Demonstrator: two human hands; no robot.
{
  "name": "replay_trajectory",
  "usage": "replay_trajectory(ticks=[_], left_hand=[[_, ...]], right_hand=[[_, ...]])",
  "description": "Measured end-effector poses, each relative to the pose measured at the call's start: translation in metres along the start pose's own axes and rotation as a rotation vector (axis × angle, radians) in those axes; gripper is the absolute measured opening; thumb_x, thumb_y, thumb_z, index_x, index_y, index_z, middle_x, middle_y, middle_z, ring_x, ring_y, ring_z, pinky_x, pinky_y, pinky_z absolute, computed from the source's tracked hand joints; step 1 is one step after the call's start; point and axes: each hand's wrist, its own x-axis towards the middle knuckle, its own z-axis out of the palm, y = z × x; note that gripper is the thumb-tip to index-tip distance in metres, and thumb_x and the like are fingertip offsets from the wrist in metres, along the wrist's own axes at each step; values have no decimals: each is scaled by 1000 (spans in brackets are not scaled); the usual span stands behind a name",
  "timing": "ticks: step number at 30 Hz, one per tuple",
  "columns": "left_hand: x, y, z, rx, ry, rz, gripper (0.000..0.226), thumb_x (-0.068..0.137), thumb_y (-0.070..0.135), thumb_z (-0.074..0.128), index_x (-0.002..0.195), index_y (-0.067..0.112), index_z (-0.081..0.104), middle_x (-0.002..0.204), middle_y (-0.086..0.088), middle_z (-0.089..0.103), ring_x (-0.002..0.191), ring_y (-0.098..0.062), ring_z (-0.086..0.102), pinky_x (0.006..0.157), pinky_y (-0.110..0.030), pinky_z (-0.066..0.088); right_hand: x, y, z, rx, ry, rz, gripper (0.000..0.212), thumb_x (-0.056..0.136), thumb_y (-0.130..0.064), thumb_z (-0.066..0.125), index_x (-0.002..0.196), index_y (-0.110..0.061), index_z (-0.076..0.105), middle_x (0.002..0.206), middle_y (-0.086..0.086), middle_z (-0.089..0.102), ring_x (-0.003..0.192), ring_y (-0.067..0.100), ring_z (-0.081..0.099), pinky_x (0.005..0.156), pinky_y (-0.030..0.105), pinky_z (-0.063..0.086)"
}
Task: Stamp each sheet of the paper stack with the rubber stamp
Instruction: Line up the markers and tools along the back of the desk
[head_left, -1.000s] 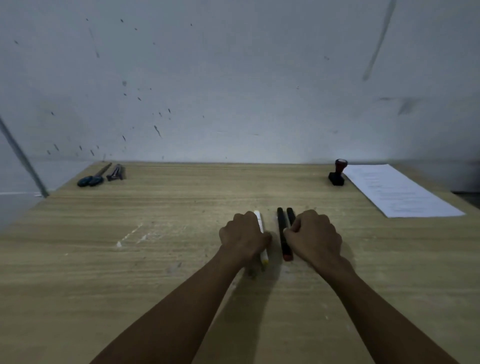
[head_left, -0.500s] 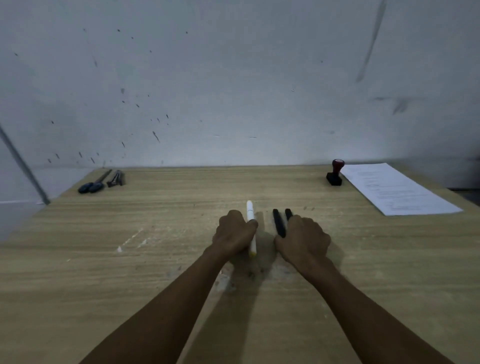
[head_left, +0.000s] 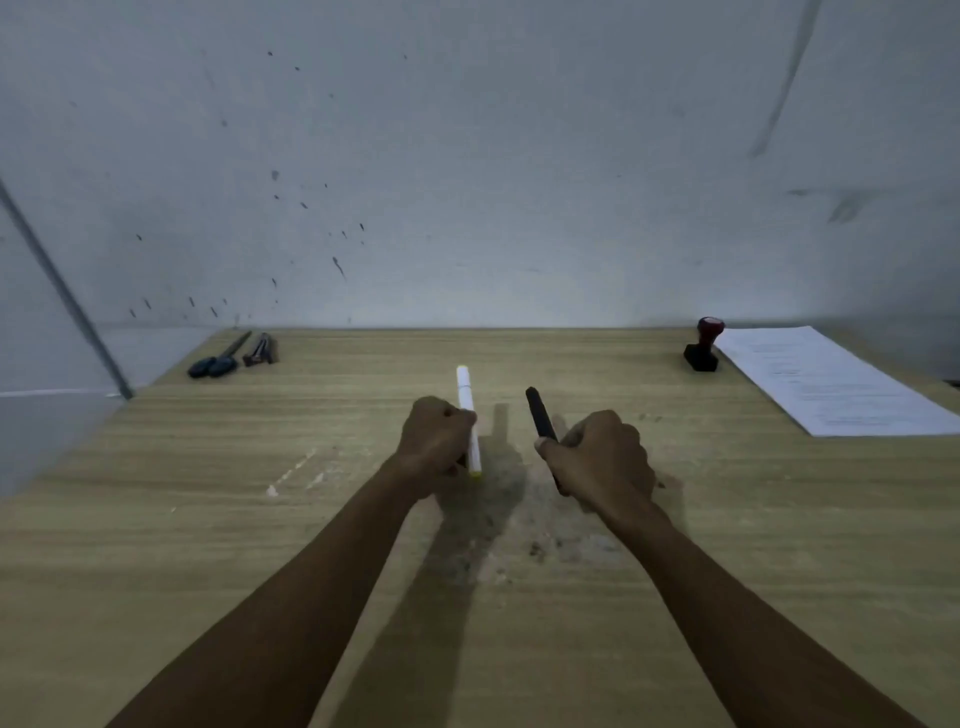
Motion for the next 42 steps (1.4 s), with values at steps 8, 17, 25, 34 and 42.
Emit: replay_trajectory(ticks=[8, 17, 25, 34, 42], left_hand=[[37, -10, -89, 172, 131, -51, 24, 80, 17, 59, 82, -7, 60, 77, -24, 67, 56, -30, 61, 44, -24, 39], [100, -41, -169, 468, 276, -90, 41, 59, 28, 60, 88, -1, 63, 91, -23, 66, 77, -34, 64, 59, -29, 46], [179, -56, -203, 792, 300, -14, 36, 84, 21, 62, 117, 9, 56, 114, -13, 58, 103, -31, 58, 81, -40, 50], [240, -71, -217, 940, 350, 57, 26, 86, 13, 60, 110, 4, 56, 116, -19, 57, 102, -36, 58, 71, -36, 40], [250, -79, -225, 1019, 421, 137, 24, 89, 21, 61, 107, 5, 58, 112, -16, 60, 100, -32, 58, 66, -37, 38]], right_hand=[[2, -60, 46, 29, -139, -56, 23, 76, -37, 75, 72, -15, 68, 57, -2, 67, 51, 17, 67, 61, 39, 61], [24, -139, 126, 30, -258, -156, 18, 77, -31, 73, 79, -15, 66, 56, -4, 63, 55, 13, 62, 58, 26, 51], [70, -197, 209, -28, -311, -224, 14, 73, -25, 67, 82, -17, 59, 73, 0, 69, 68, 21, 68, 64, 29, 52], [112, -246, 263, -62, -301, -355, 29, 82, -31, 70, 86, -19, 44, 97, 4, 54, 99, 30, 59, 68, 32, 37], [123, -259, 283, 23, -303, -364, 39, 78, -39, 72, 73, -20, 39, 84, 0, 49, 87, 28, 55, 66, 33, 37]])
